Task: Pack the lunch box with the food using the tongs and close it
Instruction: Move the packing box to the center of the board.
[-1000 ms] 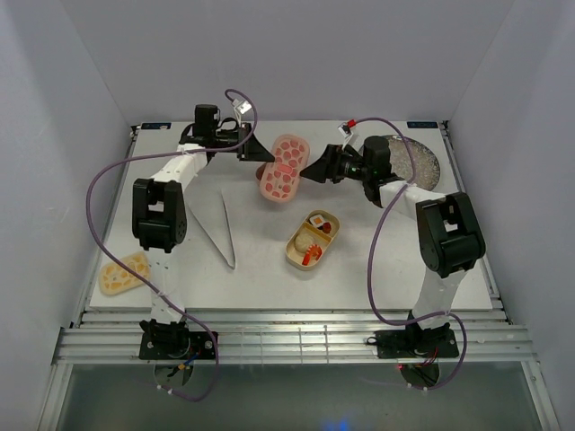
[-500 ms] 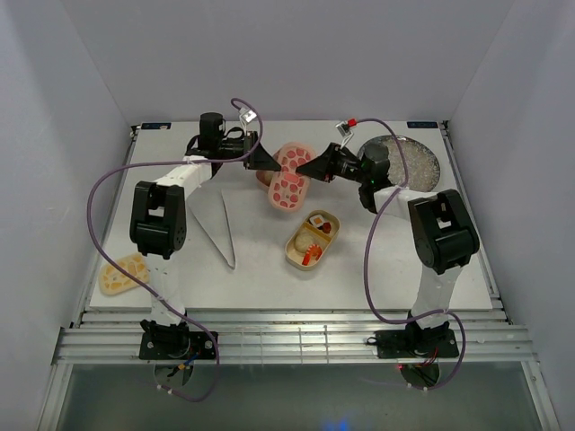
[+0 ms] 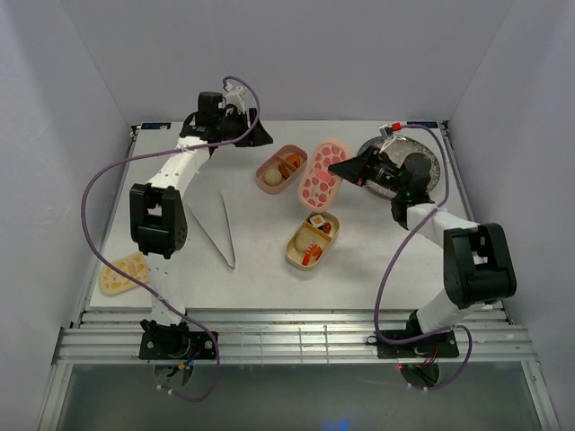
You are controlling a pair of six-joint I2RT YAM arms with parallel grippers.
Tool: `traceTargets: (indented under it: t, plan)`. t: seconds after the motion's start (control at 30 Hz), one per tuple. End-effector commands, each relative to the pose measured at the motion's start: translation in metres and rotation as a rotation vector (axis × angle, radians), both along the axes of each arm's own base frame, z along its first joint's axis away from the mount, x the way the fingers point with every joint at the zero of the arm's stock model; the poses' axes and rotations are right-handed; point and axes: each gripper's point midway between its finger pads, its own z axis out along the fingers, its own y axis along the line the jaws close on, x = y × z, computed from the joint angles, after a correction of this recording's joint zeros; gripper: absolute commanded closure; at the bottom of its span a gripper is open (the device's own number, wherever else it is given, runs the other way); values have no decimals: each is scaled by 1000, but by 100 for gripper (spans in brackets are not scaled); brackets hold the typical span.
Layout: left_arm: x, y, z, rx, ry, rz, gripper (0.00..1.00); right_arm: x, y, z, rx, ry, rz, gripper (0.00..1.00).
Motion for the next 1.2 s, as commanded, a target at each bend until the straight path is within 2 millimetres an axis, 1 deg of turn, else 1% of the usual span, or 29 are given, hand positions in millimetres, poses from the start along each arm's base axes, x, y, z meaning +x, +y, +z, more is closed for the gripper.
traceTargets:
  t: [0.0,0.07,0.1,0.17,0.2,0.23,0.3,0.33,0.37,0.47,0.5,0.63,0.73,0.8,0.87,0.9,0.93,1.0,1.03,1.07,1.1,1.13,1.17]
  plan:
    - [15,29,-39,168,37,122,39,-17,-6,29,1,-91,4,92]
    - [16,28,-48,177,34,113,42,-22,-7,34,-26,-109,3,92]
    - [18,31,-54,199,36,130,44,-22,-8,39,-34,-123,3,92]
    - [20,35,-61,222,28,148,46,-27,-10,44,-54,-139,4,92]
    - [19,38,-69,239,32,152,45,-28,-12,46,-57,-145,2,92]
    - [21,38,-71,237,22,155,45,-33,-14,52,-57,-161,0,92]
    - [19,36,-76,227,21,140,45,-37,-16,55,-61,-175,-12,92]
    - [17,33,-80,215,19,120,46,-40,-17,60,-61,-188,-16,92]
    - [16,31,-87,211,27,106,47,-40,-18,59,-69,-187,-20,92]
    - [17,28,-98,203,43,92,48,-42,-19,64,-83,-203,-29,92]
    - [18,27,-104,202,54,90,48,-41,-20,62,-95,-204,-34,92]
    - [20,26,-118,201,77,97,50,-39,-21,58,-111,-199,-47,92]
    - [22,28,-125,214,84,104,50,-39,-22,56,-112,-193,-45,92]
    - [23,32,-128,233,80,117,50,-39,-22,58,-112,-199,-45,92]
    - [24,34,-129,243,79,123,50,-37,-22,55,-116,-198,-50,92]
    - [22,35,-131,248,83,124,52,-35,-22,53,-117,-190,-52,92]
    - [22,35,-132,251,80,125,61,-33,-21,50,-119,-186,-52,92]
    - [20,34,-127,243,80,120,73,-31,-21,47,-120,-174,-47,92]
    - [16,34,-129,239,90,116,82,-29,-21,43,-120,-162,-45,92]
    - [13,33,-121,235,85,119,85,-28,-20,42,-115,-158,-42,92]
    - [9,34,-121,242,91,130,87,-29,-19,41,-113,-154,-34,92]
    - [1,39,-128,257,123,147,88,-28,-18,40,-112,-152,-34,92]
    - [-4,39,-128,268,134,155,91,-27,-18,40,-112,-154,-36,92]
